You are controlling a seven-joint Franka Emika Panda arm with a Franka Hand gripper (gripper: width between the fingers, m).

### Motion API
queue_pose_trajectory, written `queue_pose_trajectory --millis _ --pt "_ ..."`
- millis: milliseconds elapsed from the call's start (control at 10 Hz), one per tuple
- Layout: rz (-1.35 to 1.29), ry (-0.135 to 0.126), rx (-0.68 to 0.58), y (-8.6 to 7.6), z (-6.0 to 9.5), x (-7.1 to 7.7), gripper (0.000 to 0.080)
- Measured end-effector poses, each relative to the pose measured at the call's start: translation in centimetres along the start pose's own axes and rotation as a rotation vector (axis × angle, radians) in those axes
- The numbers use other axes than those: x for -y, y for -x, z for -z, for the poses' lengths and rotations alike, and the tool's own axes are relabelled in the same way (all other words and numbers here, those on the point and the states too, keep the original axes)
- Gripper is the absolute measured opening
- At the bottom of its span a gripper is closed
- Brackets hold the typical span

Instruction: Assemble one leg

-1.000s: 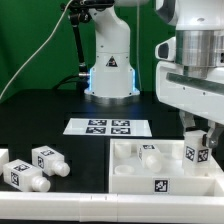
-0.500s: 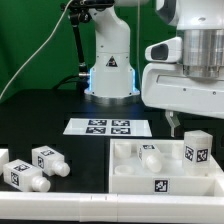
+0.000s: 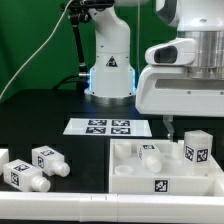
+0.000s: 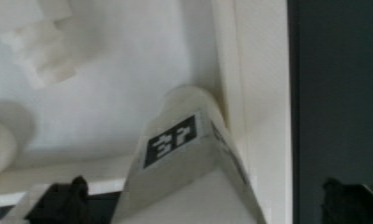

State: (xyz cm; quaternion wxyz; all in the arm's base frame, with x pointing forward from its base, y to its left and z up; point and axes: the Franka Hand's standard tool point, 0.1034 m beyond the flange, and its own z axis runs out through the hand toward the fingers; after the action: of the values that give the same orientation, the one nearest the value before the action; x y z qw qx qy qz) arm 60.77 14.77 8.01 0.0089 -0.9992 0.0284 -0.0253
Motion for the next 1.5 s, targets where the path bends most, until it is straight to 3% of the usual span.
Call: queue_pose_trajectory --millis 400,600,700,800,1100,1500 --pt "0.252 0.017 -0.002 -0.04 0.06 -0.08 0.0649" --pt "0.244 0.017 -0.002 -0.04 0.05 -0.09 0.0391" --pt "0.235 0.017 -0.002 -0.06 0.05 -0.14 0.0391" --pt "0.22 0.017 -0.002 -0.06 0.05 -0.14 0.0282" --pt "0.061 0.014 -0.003 -0.04 0.04 -0.14 0.0282" --pt "-0.53 0.016 -0.006 0.04 0.06 -0.07 0.0282"
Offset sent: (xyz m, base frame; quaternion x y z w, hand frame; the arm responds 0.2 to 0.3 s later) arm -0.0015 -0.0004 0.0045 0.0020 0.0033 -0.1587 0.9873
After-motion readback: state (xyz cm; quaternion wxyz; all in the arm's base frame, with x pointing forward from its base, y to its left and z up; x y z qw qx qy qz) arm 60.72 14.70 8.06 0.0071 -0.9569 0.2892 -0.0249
